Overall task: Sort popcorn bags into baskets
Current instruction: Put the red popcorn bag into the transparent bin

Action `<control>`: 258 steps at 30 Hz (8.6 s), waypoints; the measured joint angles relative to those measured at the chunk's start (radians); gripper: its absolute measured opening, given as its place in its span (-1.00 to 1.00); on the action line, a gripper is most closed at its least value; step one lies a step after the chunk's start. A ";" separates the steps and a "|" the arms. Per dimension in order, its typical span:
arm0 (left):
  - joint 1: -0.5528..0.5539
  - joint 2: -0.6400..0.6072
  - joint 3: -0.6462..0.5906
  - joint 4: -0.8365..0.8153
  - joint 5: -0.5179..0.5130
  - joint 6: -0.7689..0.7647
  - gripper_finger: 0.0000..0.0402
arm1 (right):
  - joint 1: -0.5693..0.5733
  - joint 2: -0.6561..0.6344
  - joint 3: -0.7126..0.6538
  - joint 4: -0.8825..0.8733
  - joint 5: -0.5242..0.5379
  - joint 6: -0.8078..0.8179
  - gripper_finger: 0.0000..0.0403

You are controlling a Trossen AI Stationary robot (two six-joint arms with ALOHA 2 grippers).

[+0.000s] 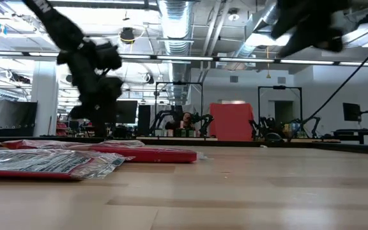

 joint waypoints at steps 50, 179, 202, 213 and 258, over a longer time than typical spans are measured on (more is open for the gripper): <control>0.020 0.190 -0.229 0.515 -0.037 -0.242 -0.99 | -0.727 0.820 0.417 0.577 -0.333 -0.071 0.35; -0.107 -0.486 -0.230 0.283 -0.085 -0.504 -0.70 | 0.807 -0.276 -0.298 -0.231 -0.184 0.777 -0.74; -0.107 -0.486 -0.230 0.281 -0.021 -0.443 -0.39 | 0.688 -0.291 -0.241 -0.266 -0.156 0.744 -0.18; -0.245 -0.486 -0.229 -0.090 0.078 -0.215 -0.64 | 0.269 -0.289 -0.126 -0.220 -0.126 0.157 -0.33; -1.517 0.129 -0.073 0.096 -0.551 -0.949 -1.00 | -0.075 0.458 -0.082 0.817 -0.454 -0.311 -0.41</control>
